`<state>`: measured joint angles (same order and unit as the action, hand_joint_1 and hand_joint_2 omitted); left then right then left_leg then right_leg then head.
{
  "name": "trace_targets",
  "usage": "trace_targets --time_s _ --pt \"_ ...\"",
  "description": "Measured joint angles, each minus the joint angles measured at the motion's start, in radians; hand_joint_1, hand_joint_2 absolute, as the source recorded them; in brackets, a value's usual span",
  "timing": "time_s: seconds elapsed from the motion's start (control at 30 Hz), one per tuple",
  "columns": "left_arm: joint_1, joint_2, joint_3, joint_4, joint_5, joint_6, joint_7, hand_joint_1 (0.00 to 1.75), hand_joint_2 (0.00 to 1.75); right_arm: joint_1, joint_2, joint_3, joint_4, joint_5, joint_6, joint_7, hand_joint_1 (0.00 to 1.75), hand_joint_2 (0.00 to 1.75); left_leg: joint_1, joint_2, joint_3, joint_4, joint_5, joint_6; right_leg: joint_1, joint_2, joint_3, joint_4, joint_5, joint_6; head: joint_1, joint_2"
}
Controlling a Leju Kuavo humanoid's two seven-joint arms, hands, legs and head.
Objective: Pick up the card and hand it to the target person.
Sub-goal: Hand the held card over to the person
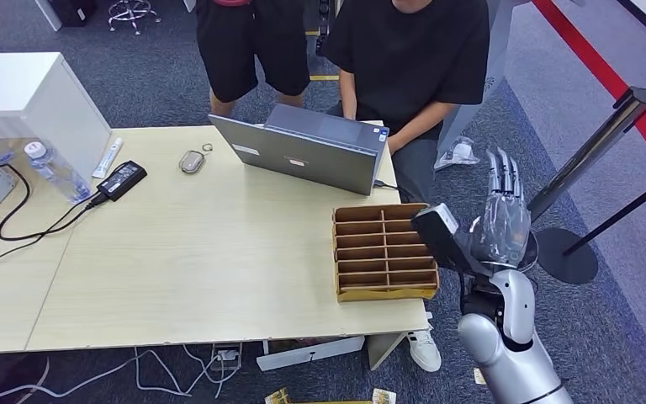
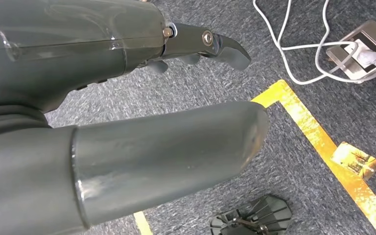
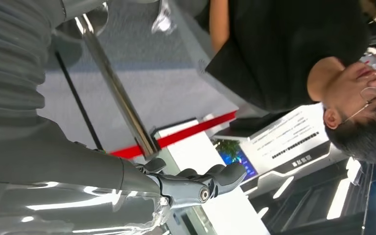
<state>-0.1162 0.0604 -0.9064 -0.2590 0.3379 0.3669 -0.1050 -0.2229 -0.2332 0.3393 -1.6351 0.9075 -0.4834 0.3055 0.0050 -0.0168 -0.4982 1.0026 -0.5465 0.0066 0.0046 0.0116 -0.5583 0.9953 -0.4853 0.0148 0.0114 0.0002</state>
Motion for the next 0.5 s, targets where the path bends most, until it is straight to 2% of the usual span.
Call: trace_targets --time_s 0.23,0.5 --pt "0.000 -0.004 0.001 0.000 0.009 0.009 -0.002 0.00 0.00 0.088 0.048 0.003 -0.040 -0.034 -0.033 -0.024 0.00 1.75 0.000 0.000 0.000 0.000 0.000 0.000 0.000 0.000 0.000 0.000 0.000 0.000 0.000 0.000" --pt "0.000 -0.006 0.007 0.000 0.011 0.012 0.001 0.00 0.00 0.127 0.081 0.010 -0.039 -0.083 -0.061 -0.030 0.00 1.75 0.000 0.000 0.000 0.000 0.000 0.000 0.000 0.000 0.000 0.000 0.000 0.000 0.000 0.000"
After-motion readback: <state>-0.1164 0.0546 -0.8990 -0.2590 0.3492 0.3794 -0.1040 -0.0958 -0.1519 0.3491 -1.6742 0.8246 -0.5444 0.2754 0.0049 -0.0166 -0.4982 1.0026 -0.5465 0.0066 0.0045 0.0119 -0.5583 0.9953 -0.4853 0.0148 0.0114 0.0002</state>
